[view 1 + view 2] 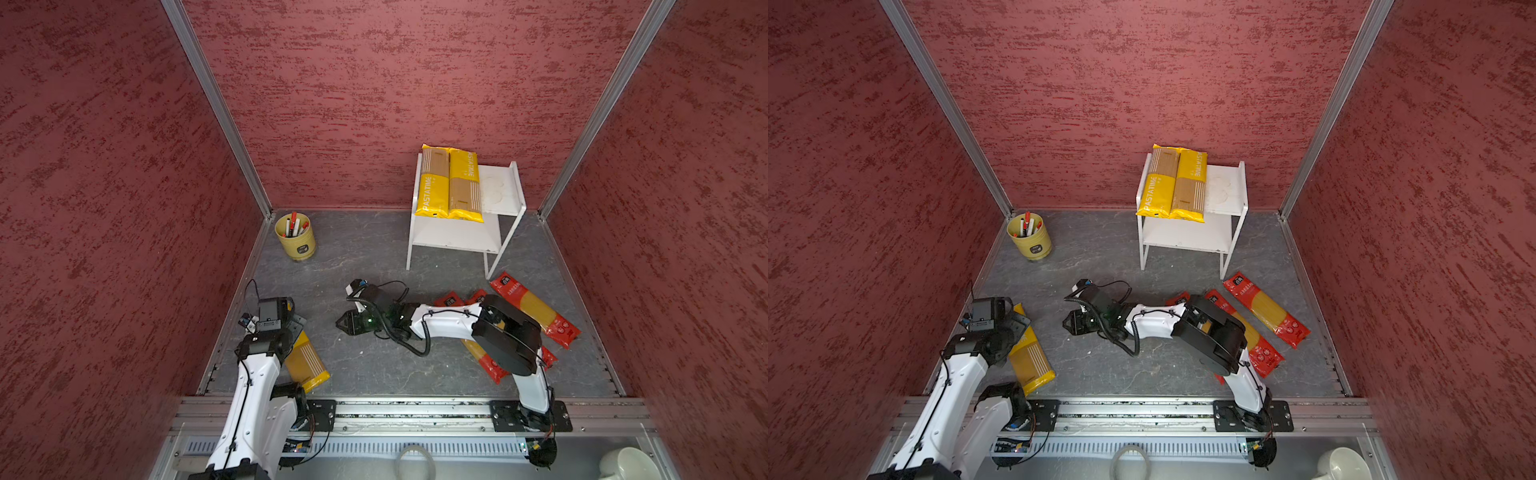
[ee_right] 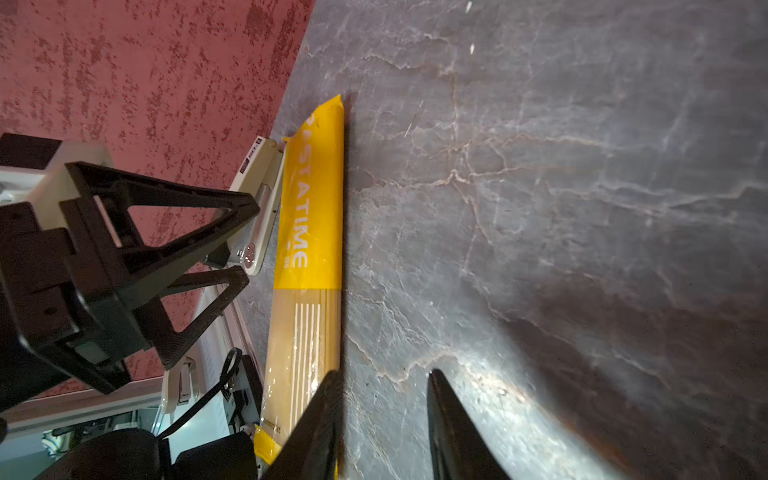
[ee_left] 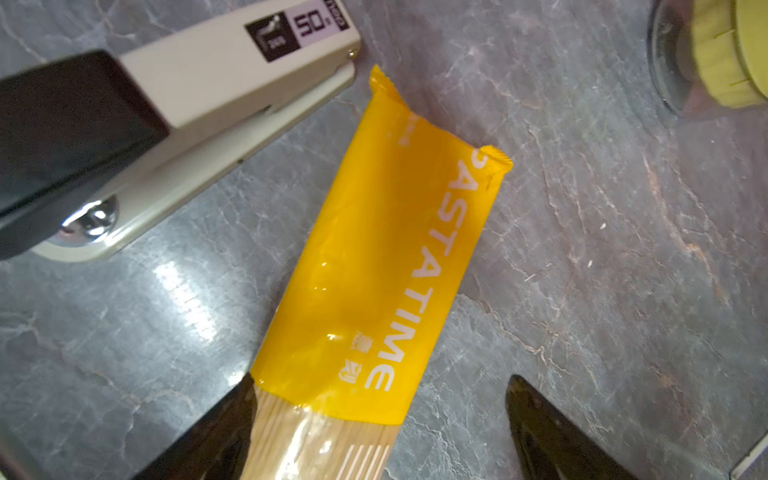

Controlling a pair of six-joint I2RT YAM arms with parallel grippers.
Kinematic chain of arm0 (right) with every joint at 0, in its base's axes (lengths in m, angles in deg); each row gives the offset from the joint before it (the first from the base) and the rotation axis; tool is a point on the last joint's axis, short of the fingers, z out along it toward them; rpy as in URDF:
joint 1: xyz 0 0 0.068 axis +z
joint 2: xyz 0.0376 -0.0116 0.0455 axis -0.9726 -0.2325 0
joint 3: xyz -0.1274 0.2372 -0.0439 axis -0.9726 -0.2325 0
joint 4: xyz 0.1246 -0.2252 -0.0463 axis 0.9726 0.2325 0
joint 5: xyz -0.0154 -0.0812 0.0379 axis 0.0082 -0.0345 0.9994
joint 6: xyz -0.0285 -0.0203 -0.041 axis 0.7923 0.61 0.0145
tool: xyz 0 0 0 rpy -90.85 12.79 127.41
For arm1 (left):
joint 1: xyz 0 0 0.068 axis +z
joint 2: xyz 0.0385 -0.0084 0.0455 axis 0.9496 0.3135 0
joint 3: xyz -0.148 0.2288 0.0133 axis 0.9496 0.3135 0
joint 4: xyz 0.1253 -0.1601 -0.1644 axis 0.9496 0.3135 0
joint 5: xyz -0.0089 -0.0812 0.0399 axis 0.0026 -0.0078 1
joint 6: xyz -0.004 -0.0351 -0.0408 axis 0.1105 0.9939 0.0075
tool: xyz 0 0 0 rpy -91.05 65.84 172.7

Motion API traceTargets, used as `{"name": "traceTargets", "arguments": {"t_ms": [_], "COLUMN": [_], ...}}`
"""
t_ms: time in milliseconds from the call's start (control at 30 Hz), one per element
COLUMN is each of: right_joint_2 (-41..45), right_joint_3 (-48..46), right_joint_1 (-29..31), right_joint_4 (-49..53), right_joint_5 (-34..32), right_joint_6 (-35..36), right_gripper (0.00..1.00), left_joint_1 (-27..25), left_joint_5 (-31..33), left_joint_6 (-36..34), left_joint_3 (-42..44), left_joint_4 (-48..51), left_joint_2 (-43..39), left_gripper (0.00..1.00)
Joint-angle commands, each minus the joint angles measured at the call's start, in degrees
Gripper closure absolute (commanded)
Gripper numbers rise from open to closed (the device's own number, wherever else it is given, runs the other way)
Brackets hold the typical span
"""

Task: Place and organize the pasta boxes and bags onto the shelf
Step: 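Lower both grippers onto the yellow bag nearest the robot and close them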

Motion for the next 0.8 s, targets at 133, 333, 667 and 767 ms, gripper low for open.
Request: {"name": "traceTargets", "arguments": {"t_ms": [133,333,667,767], "right_joint_2": [0.65,2.42,6.33,7.88], "right_joint_3": [0.8,-1.29,-7.22,-7.69], "right_joint_1": [-0.17,-0.98,-4.99,-6.08], "right_joint_4": [1.59,0.5,-1.71,-0.53], "right_joint_5": [-0.92,-0.93,-1.84,-2.46], "right_joint_6": [1.25,-0.4,-2.53,-0.66], "right_gripper": [0.63,0.63,0.63,0.62], "left_joint_1": [-3.58,-13.73,-30.43,-29.52], "left_joint_5": [-4.11,-3.86,0.92,1.46], "left_joint_6": [5.56,11.46,8.37,5.72], "left_joint_3": [3.82,6.47,-1.68,-3.99], "left_joint_4": [-4.11,-11.88,-21.25,-17.65], "left_joint_2": [1.59,5.08,19.12,17.39], "left_gripper": [0.1,0.13,0.14,0.12]}}
